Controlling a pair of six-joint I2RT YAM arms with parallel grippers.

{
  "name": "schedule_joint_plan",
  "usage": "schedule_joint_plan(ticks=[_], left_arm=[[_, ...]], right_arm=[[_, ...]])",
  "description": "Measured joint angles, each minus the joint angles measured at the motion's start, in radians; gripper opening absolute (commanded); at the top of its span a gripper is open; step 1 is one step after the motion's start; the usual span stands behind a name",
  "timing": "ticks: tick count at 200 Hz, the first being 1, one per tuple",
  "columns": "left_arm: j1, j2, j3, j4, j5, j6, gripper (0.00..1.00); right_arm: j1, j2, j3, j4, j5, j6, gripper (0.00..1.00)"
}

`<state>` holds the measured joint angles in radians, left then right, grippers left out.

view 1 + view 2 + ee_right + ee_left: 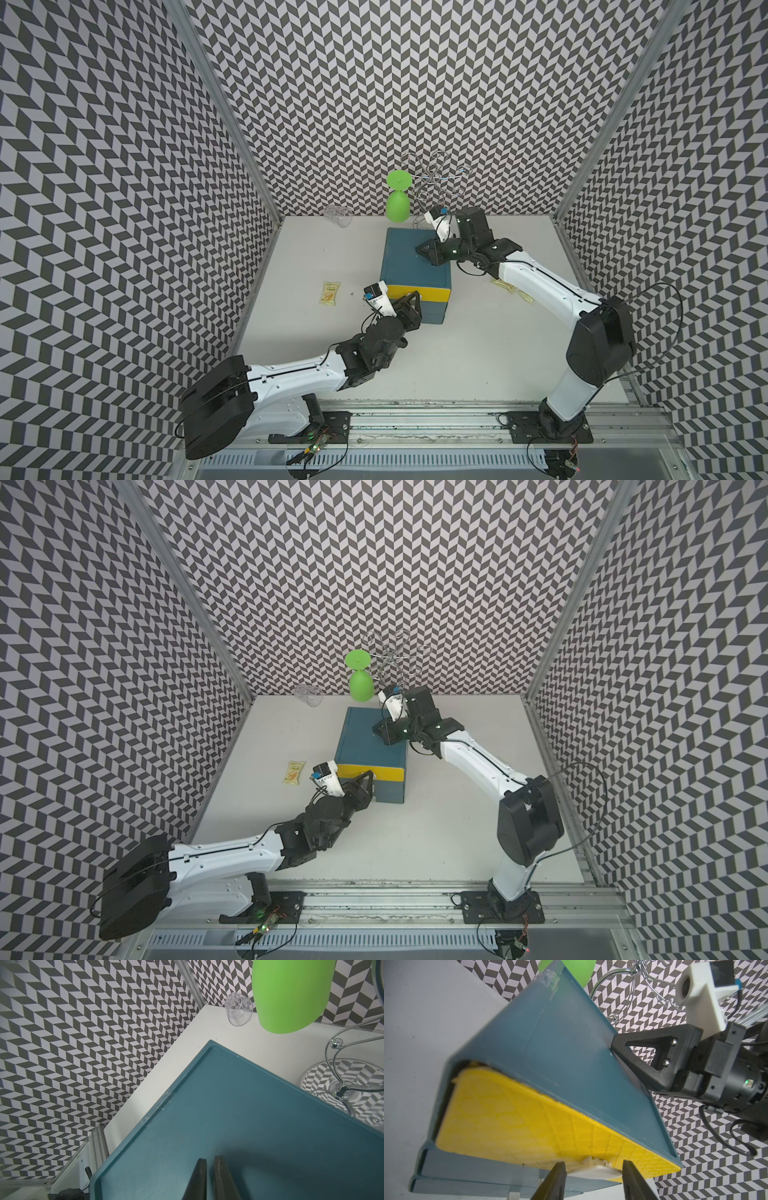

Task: Take the cookies out of the drawer
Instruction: Close the drawer in the storage box, then open the drawer in the storage box.

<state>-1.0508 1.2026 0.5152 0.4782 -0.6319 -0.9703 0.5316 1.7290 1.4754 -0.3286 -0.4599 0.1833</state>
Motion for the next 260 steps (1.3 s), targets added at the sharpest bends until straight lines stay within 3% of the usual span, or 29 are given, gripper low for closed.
schedule_joint_plan(ticks=[68,102,137,182,217,260], left_arm=[[0.011,0.014,-0.065,0.117,0.077,-0.021,0.54],[0.005,-0.003,-0.115,0.126,0.104,-0.037,0.68],[-0.052,-0.151,-0.214,0.133,0.119,-0.064,0.76],[-0.075,-0.228,-0.356,0.258,0.168,-0.191,0.75],[-0.063,-0.175,-0.44,0.385,0.207,-0.325,0.73],[-0.024,-0.092,-0.431,0.49,0.247,-0.4,0.7]], right_arm=[[0.0,-0.002,-0.006,0.012,-0.017,0.0,0.21],[0.0,-0.003,0.002,0.001,-0.027,-0.005,0.33],[-0.006,-0.012,0.008,-0.02,-0.035,-0.01,0.45],[-0.017,-0.018,0.012,-0.043,-0.048,-0.012,0.45],[-0.023,-0.018,0.016,-0.053,-0.055,-0.012,0.45],[-0.025,-0.018,0.018,-0.058,-0.057,-0.012,0.44]])
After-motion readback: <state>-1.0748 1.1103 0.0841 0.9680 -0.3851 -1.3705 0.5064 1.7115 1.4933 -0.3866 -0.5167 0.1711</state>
